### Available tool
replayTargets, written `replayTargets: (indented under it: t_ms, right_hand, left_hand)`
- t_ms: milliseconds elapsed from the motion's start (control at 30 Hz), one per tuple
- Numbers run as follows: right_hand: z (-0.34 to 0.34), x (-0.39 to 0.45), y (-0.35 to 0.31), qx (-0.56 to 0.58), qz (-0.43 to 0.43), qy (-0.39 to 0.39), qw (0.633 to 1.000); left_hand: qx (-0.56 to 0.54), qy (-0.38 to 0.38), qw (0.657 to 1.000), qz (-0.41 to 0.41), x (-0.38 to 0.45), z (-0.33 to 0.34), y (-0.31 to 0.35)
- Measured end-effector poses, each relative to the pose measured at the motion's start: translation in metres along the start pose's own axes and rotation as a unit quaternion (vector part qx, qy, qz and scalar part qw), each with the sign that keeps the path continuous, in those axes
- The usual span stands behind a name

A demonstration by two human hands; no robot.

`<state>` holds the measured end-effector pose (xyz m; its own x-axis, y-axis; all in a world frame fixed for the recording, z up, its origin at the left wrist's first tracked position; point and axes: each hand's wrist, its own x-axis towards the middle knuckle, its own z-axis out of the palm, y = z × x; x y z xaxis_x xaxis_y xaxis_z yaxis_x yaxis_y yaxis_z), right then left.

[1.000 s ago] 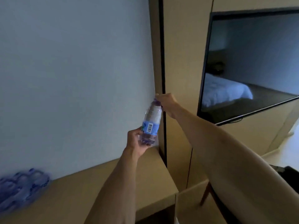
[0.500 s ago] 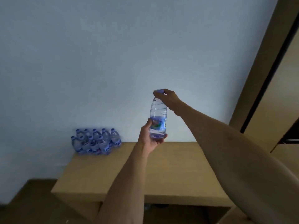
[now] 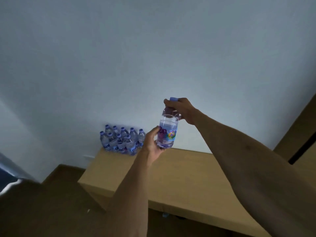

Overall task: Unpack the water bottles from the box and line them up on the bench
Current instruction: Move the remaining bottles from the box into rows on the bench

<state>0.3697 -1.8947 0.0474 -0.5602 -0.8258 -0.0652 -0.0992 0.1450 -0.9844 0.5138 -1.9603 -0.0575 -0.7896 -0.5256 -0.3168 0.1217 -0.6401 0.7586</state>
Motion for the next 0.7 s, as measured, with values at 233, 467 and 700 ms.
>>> replayTargets:
  t_ms: [233,467,700]
  right_hand:
    - [-0.001,0.028,-0.016,0.058,-0.046,-0.021,0.997]
    - [-0.012,0.063,-0.013,0.04,-0.035,0.008,0.999]
    - [0.013,0.093,-0.005,-0.2,-0.102,0.115,0.968]
  left_hand:
    - [0.083,0.031,0.996,-0.02,0.017,0.009,0.013]
    - [0.17,-0.02,0.985,-0.027,0.046,0.036,0.012]
    - [0.22,0.105,0.968,0.062,0.073,0.037,-0.002]
